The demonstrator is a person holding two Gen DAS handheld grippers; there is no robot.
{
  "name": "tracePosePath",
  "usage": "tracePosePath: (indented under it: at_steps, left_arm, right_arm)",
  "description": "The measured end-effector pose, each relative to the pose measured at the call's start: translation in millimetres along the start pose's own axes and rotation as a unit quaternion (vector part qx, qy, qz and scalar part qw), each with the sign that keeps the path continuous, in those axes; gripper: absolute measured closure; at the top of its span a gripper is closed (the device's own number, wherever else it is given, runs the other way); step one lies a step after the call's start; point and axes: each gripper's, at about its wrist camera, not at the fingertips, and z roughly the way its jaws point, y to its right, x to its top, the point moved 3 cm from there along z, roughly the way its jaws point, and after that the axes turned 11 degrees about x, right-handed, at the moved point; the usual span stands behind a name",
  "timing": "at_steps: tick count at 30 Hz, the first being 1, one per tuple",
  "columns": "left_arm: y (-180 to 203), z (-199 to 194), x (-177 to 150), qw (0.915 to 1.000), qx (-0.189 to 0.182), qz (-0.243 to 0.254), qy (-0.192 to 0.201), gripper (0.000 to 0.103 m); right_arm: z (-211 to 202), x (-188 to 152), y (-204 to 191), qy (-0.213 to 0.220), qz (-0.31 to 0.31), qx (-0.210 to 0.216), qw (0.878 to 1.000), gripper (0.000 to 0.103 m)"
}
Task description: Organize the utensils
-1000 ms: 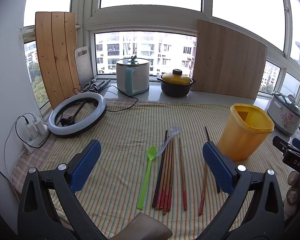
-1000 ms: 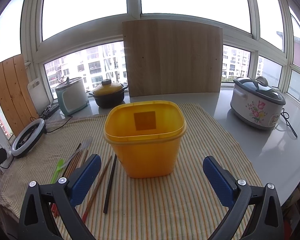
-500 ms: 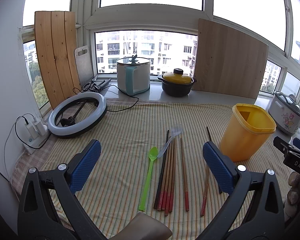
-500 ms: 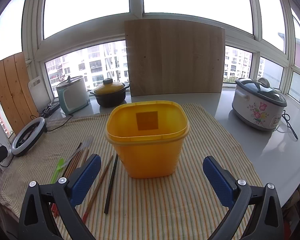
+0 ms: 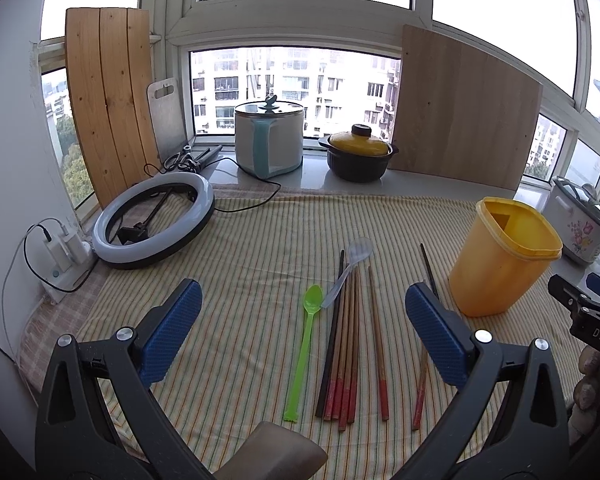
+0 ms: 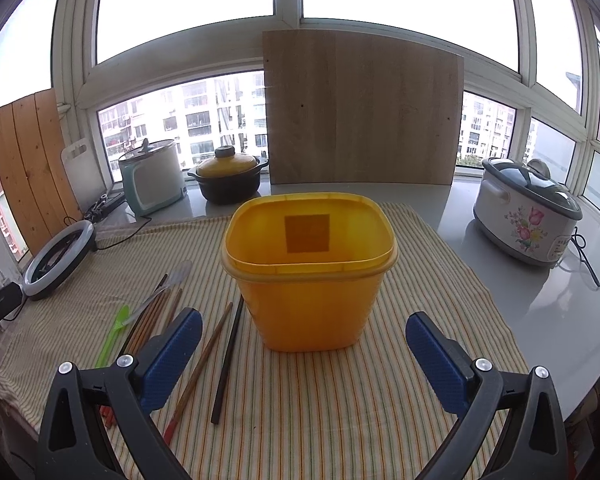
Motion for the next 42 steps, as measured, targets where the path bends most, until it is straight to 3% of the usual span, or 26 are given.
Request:
tracePosePath:
  at_steps: [5, 9, 13, 21, 24, 28, 35, 42]
  left_arm:
    - [-12, 17, -6, 0.9997, 0.002, -0.014, -0.019, 0.0]
    - [-19, 32, -13, 0.9994, -0.001, -0.011, -0.032, 0.0]
    - [-22, 48, -19, 0.9992, -0.008, 0.005, -0.038, 0.002]
    - [-20, 81, -33, 0.9936, -0.067, 0.015, -0.09, 0.037]
    - [-15, 89, -38, 0.9896, -0.089, 0.021, -0.111, 0.043]
    - [-10, 103, -45, 0.9825, -0.116, 0.023, -0.144, 0.052]
    - [3, 124, -51, 0.973, -0.142, 0.037, -0.178, 0.069]
    - [7, 140, -54, 0.9666, -0.153, 0.047, -0.2, 0.073]
  right_arm:
    - [12, -7, -11, -0.011, -0.021, 0.049, 0.999, 0.0]
    - [23, -14, -22, -0.028, -0.044, 0.055, 0.997, 0.001]
    - [37, -22, -27, -0.055, -0.052, 0.052, 0.996, 0.012]
    - [57, -38, -33, -0.106, -0.039, 0.085, 0.99, 0.031]
    - [65, -42, -34, -0.12, -0.033, 0.097, 0.987, 0.038]
    - [80, -47, -29, -0.147, -0.01, 0.103, 0.984, 0.056]
    - [95, -57, -37, -0.171, -0.009, 0.113, 0.979, 0.066]
    - [115, -57, -40, -0.19, -0.011, 0.102, 0.976, 0.073]
